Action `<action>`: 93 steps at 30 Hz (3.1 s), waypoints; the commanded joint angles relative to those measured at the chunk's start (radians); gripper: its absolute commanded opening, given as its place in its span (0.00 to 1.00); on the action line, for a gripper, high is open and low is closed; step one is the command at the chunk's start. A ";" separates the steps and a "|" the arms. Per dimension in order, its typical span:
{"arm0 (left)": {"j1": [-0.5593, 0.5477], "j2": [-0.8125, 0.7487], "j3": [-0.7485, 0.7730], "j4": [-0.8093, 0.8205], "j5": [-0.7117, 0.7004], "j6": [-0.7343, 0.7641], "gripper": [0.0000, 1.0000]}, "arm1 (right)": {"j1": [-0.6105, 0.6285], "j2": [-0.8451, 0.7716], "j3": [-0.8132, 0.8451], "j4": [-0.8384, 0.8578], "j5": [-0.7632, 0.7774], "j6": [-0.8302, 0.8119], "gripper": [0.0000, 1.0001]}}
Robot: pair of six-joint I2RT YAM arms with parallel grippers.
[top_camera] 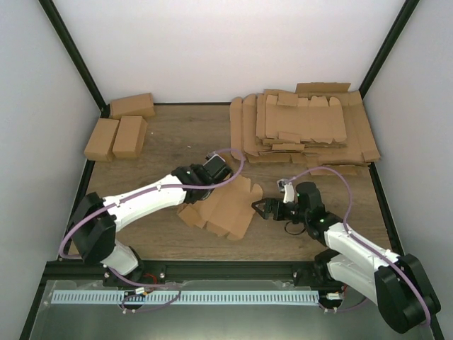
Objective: Fold the paper box
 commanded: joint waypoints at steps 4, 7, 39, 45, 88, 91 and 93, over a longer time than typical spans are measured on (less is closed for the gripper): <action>0.010 -0.054 0.026 -0.025 0.044 -0.031 0.04 | 0.017 0.063 0.086 -0.035 -0.026 -0.006 0.91; 0.011 -0.064 0.011 -0.021 0.074 -0.029 0.04 | 0.071 0.122 0.117 -0.055 0.053 0.005 0.85; -0.157 0.078 0.035 -0.055 -0.079 -0.032 0.04 | 0.133 0.234 0.214 -0.117 0.210 -0.037 0.90; -0.160 0.072 0.034 -0.059 -0.082 -0.035 0.04 | 0.133 0.252 0.303 -0.109 0.210 -0.135 0.72; -0.208 0.064 0.040 -0.026 -0.080 -0.056 0.04 | 0.327 0.514 0.174 0.554 0.504 -0.274 0.03; -0.224 0.072 0.037 -0.016 -0.073 -0.067 0.04 | 0.338 0.541 0.160 0.571 0.510 -0.257 0.03; -0.237 0.078 0.037 -0.011 -0.067 -0.071 0.04 | 0.345 0.559 0.154 0.579 0.512 -0.246 0.03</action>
